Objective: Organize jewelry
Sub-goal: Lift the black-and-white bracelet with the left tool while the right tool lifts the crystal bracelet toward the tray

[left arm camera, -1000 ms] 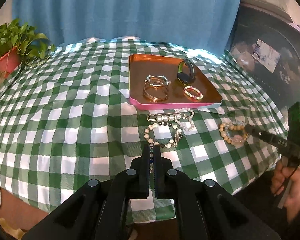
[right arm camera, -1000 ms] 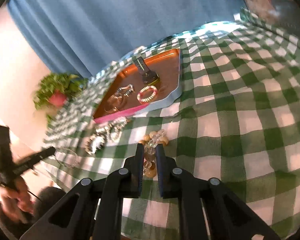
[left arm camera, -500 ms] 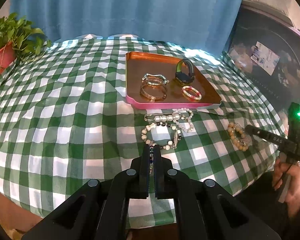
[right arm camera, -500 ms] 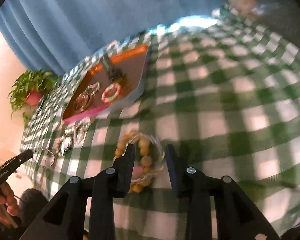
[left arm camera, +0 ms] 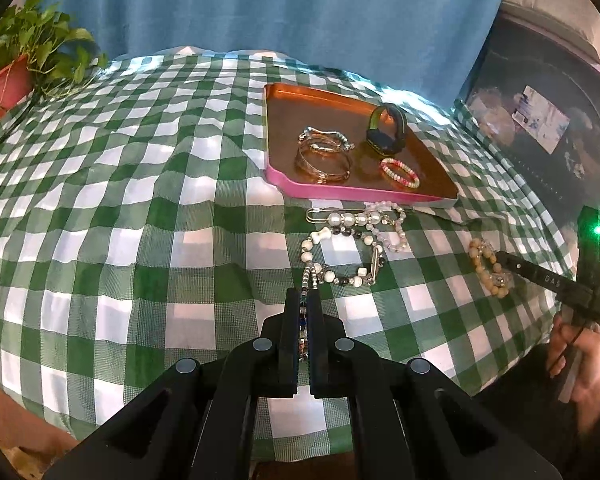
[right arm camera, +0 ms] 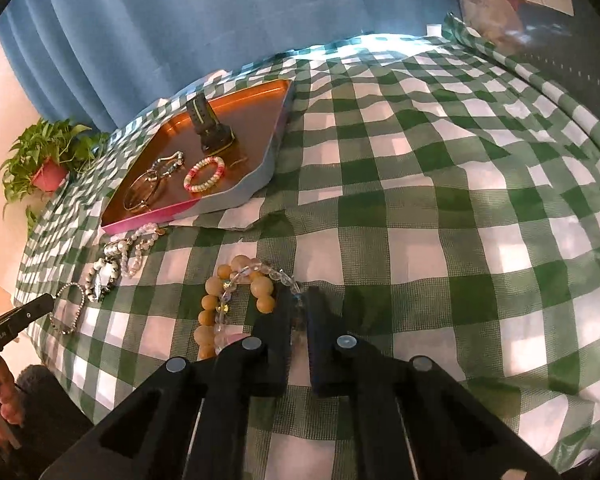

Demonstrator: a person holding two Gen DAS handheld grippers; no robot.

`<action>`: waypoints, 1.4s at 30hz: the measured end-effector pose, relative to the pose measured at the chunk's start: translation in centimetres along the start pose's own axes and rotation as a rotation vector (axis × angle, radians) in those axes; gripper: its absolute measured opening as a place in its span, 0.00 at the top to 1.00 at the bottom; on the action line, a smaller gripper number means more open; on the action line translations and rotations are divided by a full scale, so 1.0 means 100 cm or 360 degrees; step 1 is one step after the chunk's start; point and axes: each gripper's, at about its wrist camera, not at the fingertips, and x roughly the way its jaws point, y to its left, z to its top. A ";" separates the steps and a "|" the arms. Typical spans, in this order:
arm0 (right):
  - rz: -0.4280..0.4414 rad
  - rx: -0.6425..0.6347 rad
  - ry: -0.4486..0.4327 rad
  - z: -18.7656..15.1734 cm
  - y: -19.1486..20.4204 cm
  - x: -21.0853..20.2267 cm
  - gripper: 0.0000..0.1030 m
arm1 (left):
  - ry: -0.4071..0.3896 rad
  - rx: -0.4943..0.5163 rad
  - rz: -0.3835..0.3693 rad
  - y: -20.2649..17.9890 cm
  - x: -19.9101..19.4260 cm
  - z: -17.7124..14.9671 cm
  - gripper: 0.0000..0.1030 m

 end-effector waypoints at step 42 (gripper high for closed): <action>0.0010 -0.0357 -0.0348 0.015 0.102 -0.133 0.94 | -0.0365 0.0215 0.0113 -0.091 -0.131 0.053 0.97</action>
